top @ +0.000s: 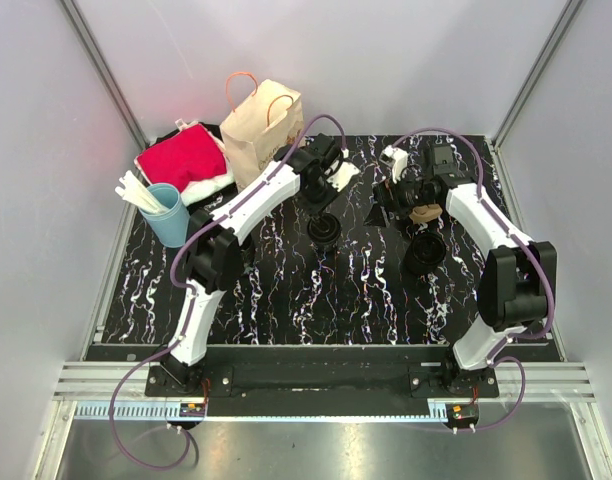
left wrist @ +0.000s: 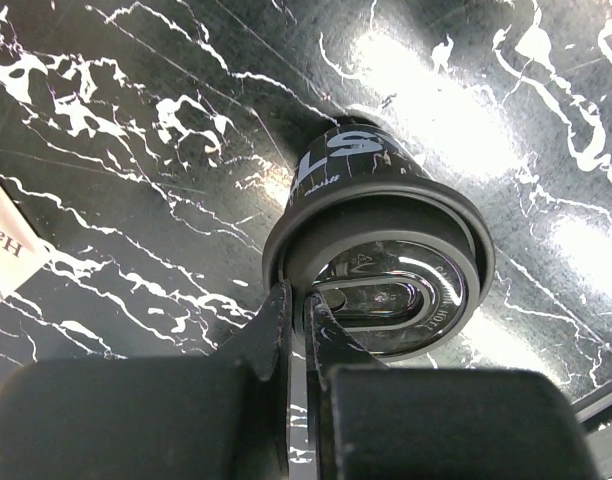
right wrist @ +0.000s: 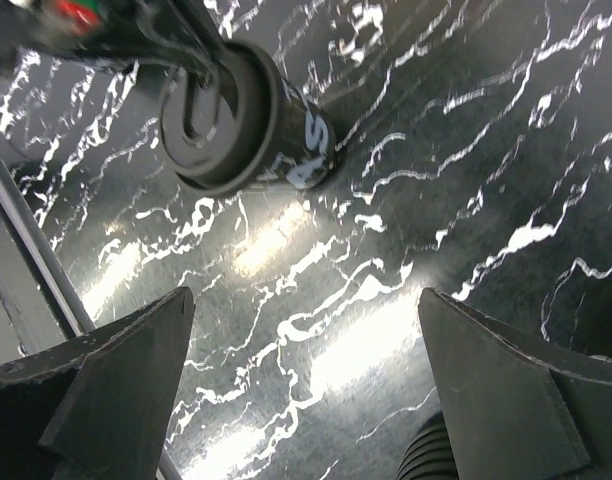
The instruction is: Pack the takeout coffee
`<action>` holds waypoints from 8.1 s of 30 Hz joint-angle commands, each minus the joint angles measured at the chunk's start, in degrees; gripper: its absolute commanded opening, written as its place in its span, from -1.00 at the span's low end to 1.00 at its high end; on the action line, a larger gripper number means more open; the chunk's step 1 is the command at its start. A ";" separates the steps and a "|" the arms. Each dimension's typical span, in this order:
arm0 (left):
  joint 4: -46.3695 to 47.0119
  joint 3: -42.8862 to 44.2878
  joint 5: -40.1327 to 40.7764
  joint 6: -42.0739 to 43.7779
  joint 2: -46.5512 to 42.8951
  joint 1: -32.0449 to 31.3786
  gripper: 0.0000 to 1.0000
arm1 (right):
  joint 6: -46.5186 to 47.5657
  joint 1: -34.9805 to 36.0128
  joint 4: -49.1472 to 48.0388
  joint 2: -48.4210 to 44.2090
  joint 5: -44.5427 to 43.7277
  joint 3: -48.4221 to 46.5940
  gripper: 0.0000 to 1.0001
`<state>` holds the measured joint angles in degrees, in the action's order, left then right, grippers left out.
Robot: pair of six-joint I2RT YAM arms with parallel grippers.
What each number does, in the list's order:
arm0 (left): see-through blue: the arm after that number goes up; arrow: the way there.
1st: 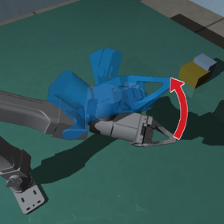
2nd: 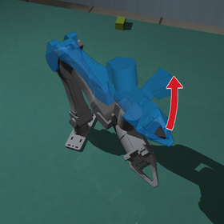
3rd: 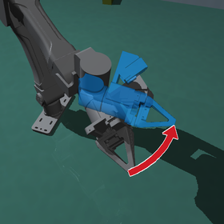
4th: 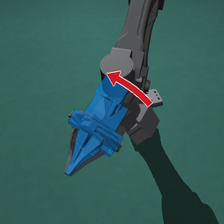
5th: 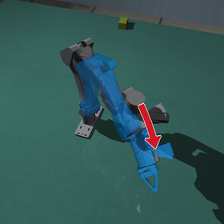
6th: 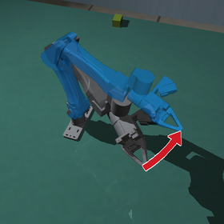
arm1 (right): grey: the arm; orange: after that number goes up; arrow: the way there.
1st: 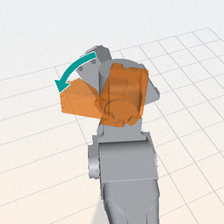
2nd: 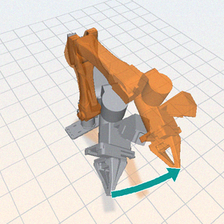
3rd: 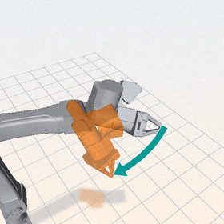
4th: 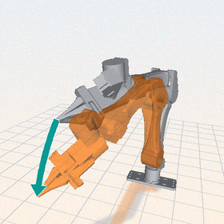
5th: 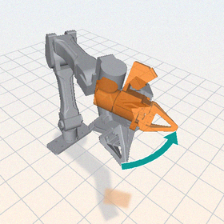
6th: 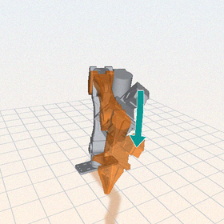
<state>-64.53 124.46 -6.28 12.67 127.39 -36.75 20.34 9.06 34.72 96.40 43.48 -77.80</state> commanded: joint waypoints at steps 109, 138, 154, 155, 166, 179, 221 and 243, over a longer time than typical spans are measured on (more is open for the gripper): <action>15.93 -17.06 -13.58 -1.86 -5.93 6.43 0.21 | -34.84 6.58 -32.52 20.49 16.29 5.73 -0.36; 18.83 -25.32 -17.44 -0.45 -5.40 7.48 -0.12 | -30.80 9.92 -27.08 24.18 5.21 4.24 -0.43; 20.41 -27.78 -18.68 -0.36 -5.75 7.84 -0.21 | -27.28 11.77 -21.71 26.82 -2.61 2.13 -0.46; 20.67 -27.96 -18.76 -0.45 -5.67 7.84 -0.22 | -27.19 12.03 -21.28 27.08 -3.14 2.04 -0.46; 22.69 -30.42 -20.26 -0.54 -6.10 8.10 -0.32 | -25.44 13.44 -18.64 28.58 -6.92 2.13 -0.48; 24.01 -31.92 -21.93 -0.54 -6.37 8.98 -0.35 | -24.29 15.64 -13.01 28.58 -12.38 -1.73 -0.45; 13.47 -7.23 -23.07 1.57 -12.69 10.30 0.98 | -15.16 11.95 -3.88 4.77 -2.26 -12.72 0.81; 17.25 -20.57 -24.91 4.64 -28.94 17.15 0.98 | -6.68 17.13 4.91 5.46 -8.77 -20.02 0.63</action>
<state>-48.80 106.45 -27.46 15.38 101.10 -20.71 3.60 23.51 37.34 100.68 33.63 -95.57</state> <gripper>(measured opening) 0.987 0.815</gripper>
